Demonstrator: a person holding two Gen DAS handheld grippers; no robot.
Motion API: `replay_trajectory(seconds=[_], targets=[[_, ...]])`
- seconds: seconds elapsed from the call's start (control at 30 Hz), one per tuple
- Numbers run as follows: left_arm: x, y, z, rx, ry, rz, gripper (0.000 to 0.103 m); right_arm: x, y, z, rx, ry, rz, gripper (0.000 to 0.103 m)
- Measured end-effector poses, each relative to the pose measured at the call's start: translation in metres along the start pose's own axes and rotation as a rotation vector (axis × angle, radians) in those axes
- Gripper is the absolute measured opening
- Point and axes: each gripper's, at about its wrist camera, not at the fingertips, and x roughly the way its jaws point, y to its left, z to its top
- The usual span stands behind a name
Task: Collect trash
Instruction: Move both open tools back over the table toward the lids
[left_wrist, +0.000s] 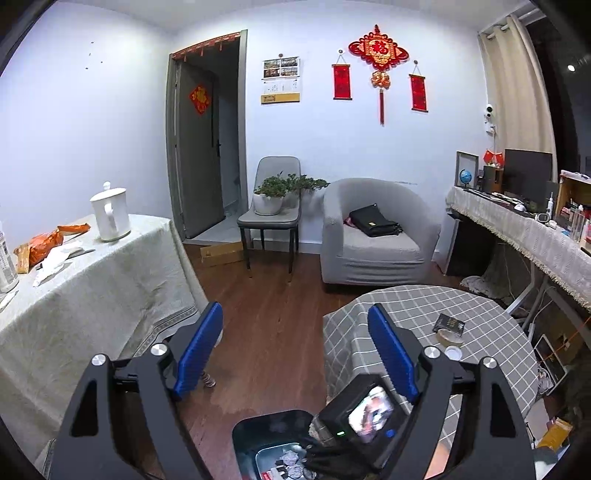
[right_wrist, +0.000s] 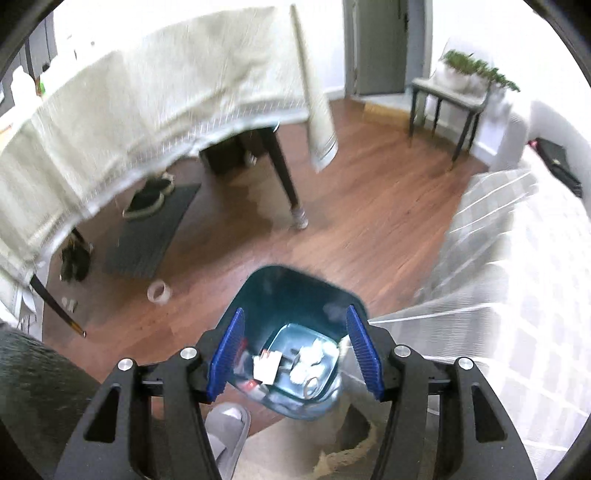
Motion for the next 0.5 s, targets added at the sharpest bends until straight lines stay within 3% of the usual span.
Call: replay_trajectory(seconds=[0.17,0.5], targets=[[0.001,-0.024,0.004,-0.002,-0.008,-0.045,0.083,-0.049,-0.034,-0.007,0.057,-0.066,-0.048,0.062],[0.024,-0.090,0.002,0.048,0.017,-0.129,0.086,-0.096,-0.091,-0.046,0.121,-0.099,-0.179,0.066]])
